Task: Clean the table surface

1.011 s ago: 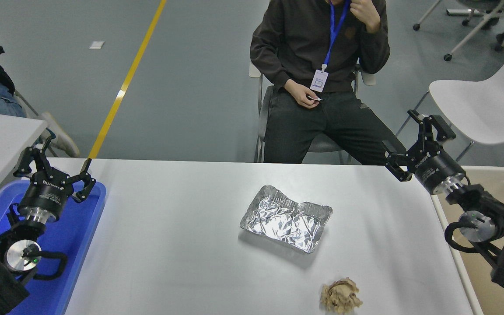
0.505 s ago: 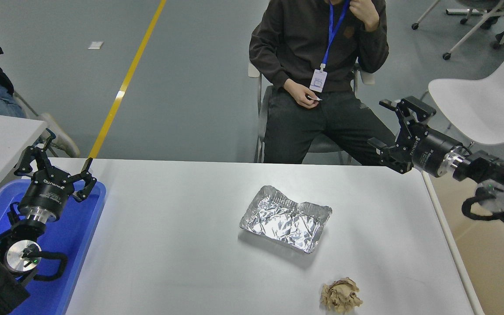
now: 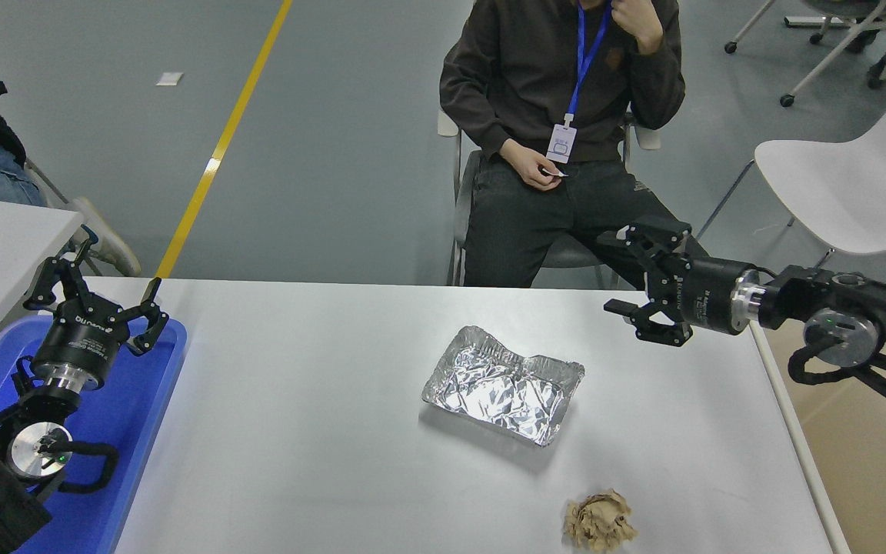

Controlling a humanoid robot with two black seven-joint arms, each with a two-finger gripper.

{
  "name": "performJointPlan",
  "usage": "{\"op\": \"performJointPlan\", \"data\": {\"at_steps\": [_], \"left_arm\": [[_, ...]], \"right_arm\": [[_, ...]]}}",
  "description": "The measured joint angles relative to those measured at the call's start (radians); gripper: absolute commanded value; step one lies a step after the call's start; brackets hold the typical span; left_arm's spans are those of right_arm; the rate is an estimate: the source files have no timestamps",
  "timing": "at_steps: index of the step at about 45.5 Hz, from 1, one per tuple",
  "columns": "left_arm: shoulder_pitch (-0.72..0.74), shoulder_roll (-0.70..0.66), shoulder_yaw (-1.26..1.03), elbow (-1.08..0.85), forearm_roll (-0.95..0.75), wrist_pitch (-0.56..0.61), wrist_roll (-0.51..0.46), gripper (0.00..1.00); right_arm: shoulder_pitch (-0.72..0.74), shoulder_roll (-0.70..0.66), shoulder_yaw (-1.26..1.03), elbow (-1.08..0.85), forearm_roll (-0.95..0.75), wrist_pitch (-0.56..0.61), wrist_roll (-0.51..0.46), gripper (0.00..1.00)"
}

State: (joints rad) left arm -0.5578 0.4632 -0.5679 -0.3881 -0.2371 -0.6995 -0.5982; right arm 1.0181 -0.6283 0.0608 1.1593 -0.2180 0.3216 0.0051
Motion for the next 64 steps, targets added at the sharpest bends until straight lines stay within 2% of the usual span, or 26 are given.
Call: {"op": "performJointPlan", "data": {"at_steps": [11,25,31,44,64], "left_arm": [[0.0,0.0,0.0,0.0,0.0,0.0,0.0,1.0],[0.0,0.0,0.0,0.0,0.0,0.0,0.0,1.0],[0.0,0.0,0.0,0.0,0.0,0.0,0.0,1.0],[0.0,0.0,0.0,0.0,0.0,0.0,0.0,1.0],[0.0,0.0,-0.001,0.0,0.0,0.0,0.0,1.0]], "right_arm": [[0.015,0.058,-0.061,0.032,-0.123,-0.03,-0.125,0.97],[0.004,0.173,-0.083,0.014,-0.167,-0.163,-0.297,0.97],[0.002,0.247,-0.087,-0.031,-0.174,-0.214,-0.356,0.92],[-0.005,0.332,-0.091,-0.125,-0.188,-0.256,-0.404,0.92],[-0.029,0.369,-0.083,-0.229,-0.265,-0.251,-0.41,0.93]]}}
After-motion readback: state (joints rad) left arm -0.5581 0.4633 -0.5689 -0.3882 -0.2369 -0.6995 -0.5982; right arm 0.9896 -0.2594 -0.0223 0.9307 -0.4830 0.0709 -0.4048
